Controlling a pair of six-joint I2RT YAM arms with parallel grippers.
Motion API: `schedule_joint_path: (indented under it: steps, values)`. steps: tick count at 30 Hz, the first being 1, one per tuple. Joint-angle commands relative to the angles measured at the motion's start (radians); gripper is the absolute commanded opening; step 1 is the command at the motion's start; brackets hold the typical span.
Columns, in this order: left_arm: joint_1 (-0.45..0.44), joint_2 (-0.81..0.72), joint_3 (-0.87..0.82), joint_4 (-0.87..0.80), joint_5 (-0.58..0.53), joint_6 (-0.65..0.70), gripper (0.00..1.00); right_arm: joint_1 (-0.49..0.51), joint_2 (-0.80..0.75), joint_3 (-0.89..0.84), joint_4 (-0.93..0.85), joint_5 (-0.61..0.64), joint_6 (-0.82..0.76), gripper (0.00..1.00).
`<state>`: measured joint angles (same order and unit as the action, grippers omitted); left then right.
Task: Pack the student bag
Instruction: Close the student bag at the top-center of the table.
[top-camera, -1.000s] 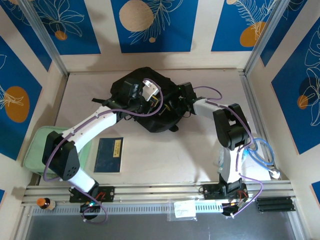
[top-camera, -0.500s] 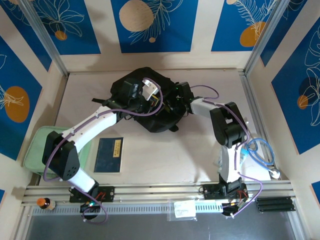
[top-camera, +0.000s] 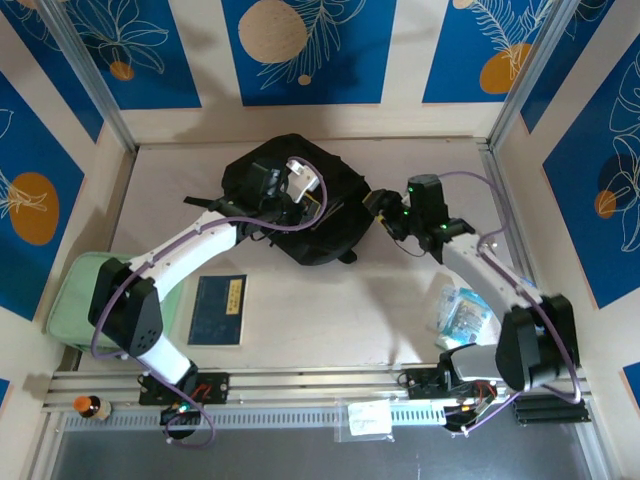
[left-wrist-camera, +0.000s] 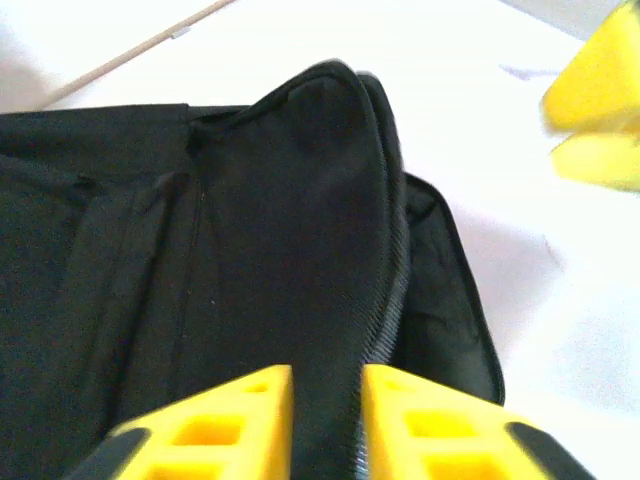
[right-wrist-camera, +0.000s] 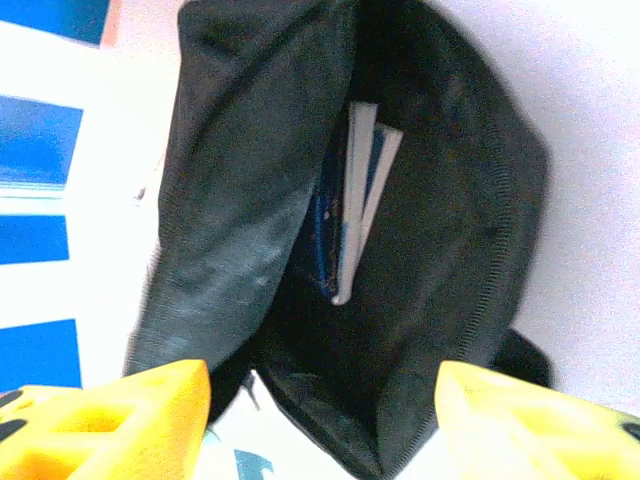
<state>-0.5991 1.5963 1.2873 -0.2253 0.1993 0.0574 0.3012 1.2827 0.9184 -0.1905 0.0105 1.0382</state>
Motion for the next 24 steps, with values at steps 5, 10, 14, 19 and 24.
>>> schedule_joint_path:
  steps: [5,10,14,19,24]
  values:
    - [0.007,-0.086,-0.029,-0.124,-0.038,-0.201,0.75,-0.008,-0.150,0.018,-0.204,0.183,-0.232,0.72]
    - [0.054,-0.223,-0.168,-0.229,-0.129,-0.283,0.95,0.031,-0.107,0.071,-0.225,0.212,-0.278,0.77]
    - [0.096,-0.314,-0.262,-0.372,-0.210,-0.356,1.00,0.078,-0.040,0.115,-0.216,0.224,-0.291,0.80]
    - [0.115,-0.393,-0.407,-0.491,-0.214,-0.486,1.00,0.117,0.058,0.181,-0.216,0.220,-0.294,0.81]
    - [0.130,-0.409,-0.543,-0.408,-0.118,-0.638,1.00,0.133,0.118,0.224,-0.208,0.213,-0.291,0.81]
